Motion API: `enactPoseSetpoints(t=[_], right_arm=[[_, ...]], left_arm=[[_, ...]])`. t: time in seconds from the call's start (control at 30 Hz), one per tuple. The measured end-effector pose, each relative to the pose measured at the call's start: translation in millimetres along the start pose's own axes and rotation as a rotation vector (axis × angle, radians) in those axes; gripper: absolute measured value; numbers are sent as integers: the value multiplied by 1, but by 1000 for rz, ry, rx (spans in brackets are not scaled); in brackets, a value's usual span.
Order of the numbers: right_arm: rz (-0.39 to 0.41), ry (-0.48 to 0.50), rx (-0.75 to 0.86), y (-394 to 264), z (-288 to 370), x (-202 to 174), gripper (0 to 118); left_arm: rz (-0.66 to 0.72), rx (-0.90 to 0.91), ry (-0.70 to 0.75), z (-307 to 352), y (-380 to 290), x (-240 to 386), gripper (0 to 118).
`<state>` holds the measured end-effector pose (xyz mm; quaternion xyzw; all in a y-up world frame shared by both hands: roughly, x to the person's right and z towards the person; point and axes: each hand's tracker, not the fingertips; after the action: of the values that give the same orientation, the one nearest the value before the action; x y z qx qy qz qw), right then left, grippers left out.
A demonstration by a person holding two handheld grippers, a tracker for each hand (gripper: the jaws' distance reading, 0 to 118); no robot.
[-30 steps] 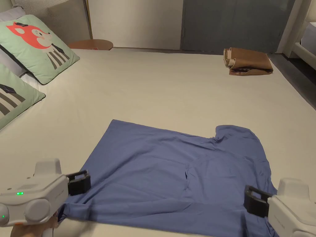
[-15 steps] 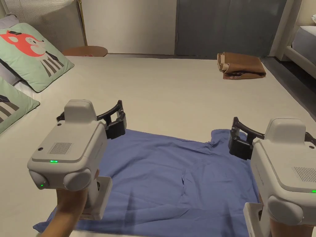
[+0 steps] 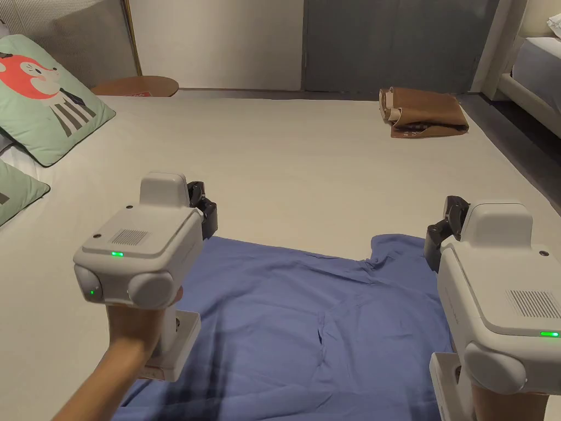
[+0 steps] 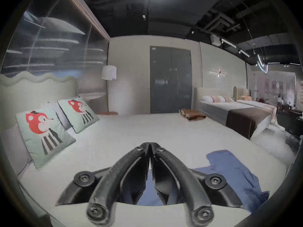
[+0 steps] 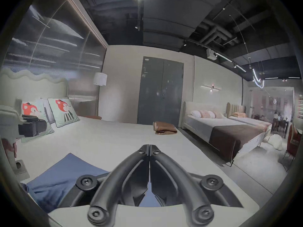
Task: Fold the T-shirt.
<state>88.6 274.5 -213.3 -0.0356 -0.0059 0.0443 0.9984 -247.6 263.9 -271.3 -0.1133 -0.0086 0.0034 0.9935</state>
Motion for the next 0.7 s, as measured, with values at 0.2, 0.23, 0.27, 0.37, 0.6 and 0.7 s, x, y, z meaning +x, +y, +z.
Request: enactPoseSetpoints(t=[0.2,0.23,0.27,0.37,0.6,0.7], right_arm=[[15,1,-21,-7,-42,2,1],[15,-2,-27,-8,-48,3,1],[14,0,-33,-10,-56,4,1],[13,10,-74,-24,-86,7,1],[37,5,-164,-58,-129,9,1],[32,1,-205,-67,-134,14,1]], left_arm=[[80,-262,-88,-108,0,-44,0],[91,-290,-85,-125,-4,-53,0],[81,-317,-65,-143,-10,-58,0],[2,-460,-48,-195,-28,-77,4],[87,-672,5,-266,-74,-103,106],[65,-700,27,-281,-91,-104,106]])
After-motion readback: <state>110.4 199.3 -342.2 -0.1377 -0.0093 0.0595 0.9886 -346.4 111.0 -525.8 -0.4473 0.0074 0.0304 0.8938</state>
